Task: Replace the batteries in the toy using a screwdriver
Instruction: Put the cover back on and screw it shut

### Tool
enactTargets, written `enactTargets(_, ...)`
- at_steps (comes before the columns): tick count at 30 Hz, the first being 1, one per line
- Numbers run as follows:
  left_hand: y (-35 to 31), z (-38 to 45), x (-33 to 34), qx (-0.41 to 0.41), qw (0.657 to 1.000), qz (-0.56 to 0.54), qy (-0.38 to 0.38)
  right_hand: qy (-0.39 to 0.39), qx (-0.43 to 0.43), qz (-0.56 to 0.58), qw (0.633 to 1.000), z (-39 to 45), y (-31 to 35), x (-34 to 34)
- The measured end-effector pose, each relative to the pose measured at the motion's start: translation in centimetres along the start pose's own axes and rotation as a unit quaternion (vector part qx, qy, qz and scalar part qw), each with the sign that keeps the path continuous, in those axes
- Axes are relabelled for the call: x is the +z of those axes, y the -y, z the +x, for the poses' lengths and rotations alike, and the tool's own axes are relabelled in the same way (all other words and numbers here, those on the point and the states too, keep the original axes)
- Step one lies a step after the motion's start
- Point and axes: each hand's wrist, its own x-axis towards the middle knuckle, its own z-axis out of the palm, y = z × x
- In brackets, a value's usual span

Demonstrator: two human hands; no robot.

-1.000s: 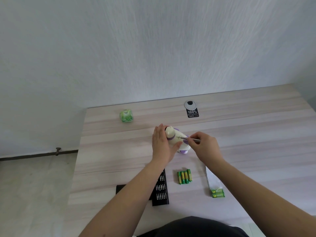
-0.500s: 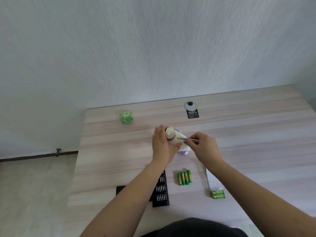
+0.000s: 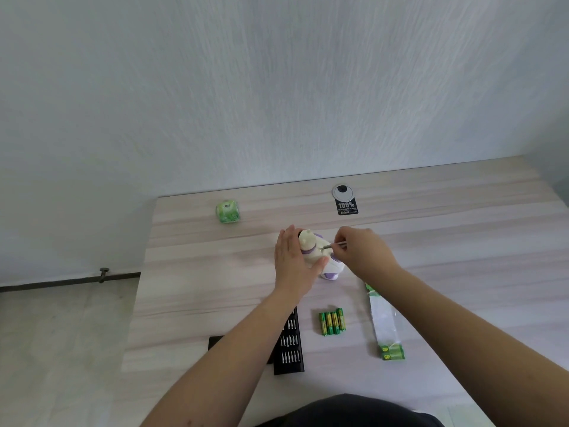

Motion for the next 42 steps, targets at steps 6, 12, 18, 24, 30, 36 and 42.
enactTargets(6, 0.0, 0.8, -0.8, -0.043, 0.998, -0.028, 0.029, 0.09, -0.131, -0.149, 0.976, 2.2, 1.4, -1.9)
enactTargets(12, -0.1, 1.5, -1.3, -0.033, 0.998, -0.036, 0.036, 0.12, -0.255, -0.312, 0.907, 2.7, 2.7, -2.4)
enactTargets(18, -0.2, 1.6, -1.4, -0.014, 0.998, -0.03, 0.055, 0.105, -0.272, -0.348, 0.891, 3.5, 2.9, -1.8)
enactTargets(24, -0.2, 1.4, -1.5, -0.009, 0.999, -0.018, 0.05, 0.12, -0.215, -0.373, 0.894, 3.3, 3.9, -1.7)
enactTargets(30, -0.1, 1.3, -1.7, 0.004, 0.999, -0.002, 0.053, 0.118, -0.17, -0.335, 0.919, 2.7, 4.4, -2.5)
enactTargets(36, 0.0, 1.4, -1.6, 0.002, 0.999, -0.002, 0.049, 0.161, -0.196, -0.345, 0.904, 2.9, 4.4, -2.2)
enactTargets(42, -0.3, 1.4, -2.0, 0.011, 0.997, 0.021, 0.073, 0.102, -0.163, -0.375, 0.907, 2.4, 5.4, -2.4)
